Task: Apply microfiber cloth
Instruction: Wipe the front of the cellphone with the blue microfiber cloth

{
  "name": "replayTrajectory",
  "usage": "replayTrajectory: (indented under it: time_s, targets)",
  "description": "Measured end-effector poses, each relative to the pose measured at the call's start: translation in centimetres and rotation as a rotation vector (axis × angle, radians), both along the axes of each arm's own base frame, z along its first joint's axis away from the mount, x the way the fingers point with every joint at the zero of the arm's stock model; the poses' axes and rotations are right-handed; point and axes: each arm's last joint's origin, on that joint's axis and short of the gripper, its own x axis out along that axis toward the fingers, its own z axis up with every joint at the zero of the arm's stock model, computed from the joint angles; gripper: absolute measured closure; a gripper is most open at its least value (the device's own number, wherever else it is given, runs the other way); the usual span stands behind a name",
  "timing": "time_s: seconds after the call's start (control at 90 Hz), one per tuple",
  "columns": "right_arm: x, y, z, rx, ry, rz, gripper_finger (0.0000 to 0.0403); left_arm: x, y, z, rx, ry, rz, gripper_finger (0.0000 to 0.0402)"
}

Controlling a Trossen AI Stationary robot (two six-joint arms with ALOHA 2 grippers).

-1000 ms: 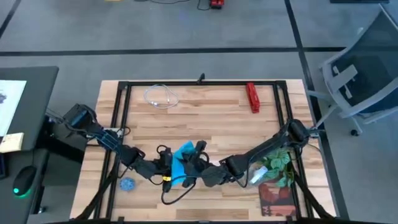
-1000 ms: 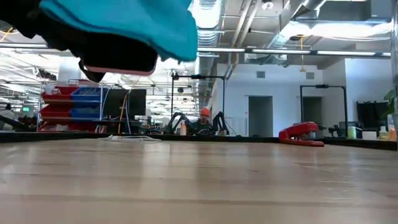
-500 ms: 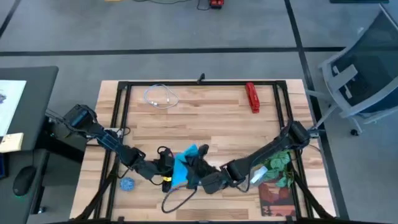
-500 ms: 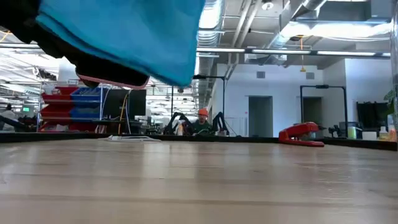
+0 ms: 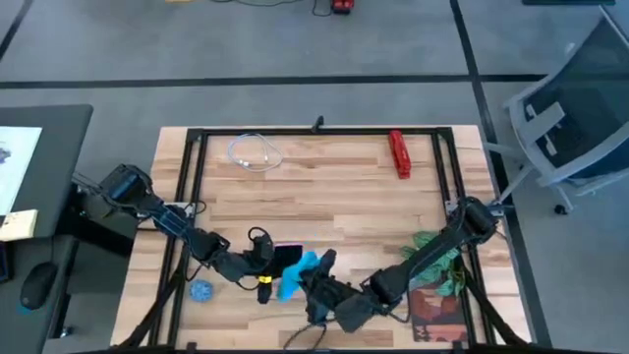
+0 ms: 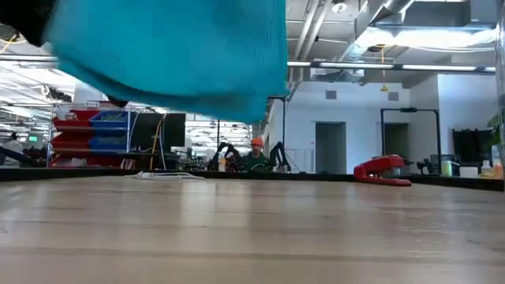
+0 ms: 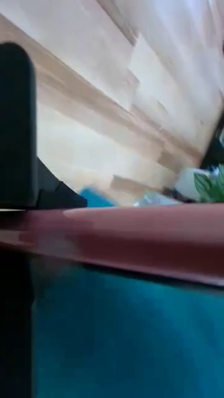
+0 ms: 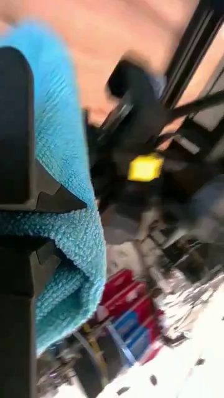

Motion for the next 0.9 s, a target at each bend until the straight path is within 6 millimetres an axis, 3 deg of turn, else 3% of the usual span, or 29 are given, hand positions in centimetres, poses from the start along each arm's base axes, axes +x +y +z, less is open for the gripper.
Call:
replayTrajectory:
  time_s: [0.3,0.633,0.756,0.9]
  targets:
    - [1.8,-3.0,0.6,-0.051,-0.007,-0.023,0.0403,0.0,-0.2,0.1,-0.085,0.006,-0.046,0.0398]
    - [2.3,-3.8,-0.8,0.178,0.142,0.260,0.0403,0.0,-0.4,0.0,-0.112,0.019,-0.100,0.0398]
    - [2.3,-3.9,-0.7,0.159,0.134,0.243,0.0403,0.0,-0.3,0.0,-0.115,0.013,-0.097,0.0398]
    - [2.5,-3.9,-0.1,0.019,0.058,0.119,0.0403,0.0,-0.3,0.2,-0.119,-0.006,-0.084,0.0398]
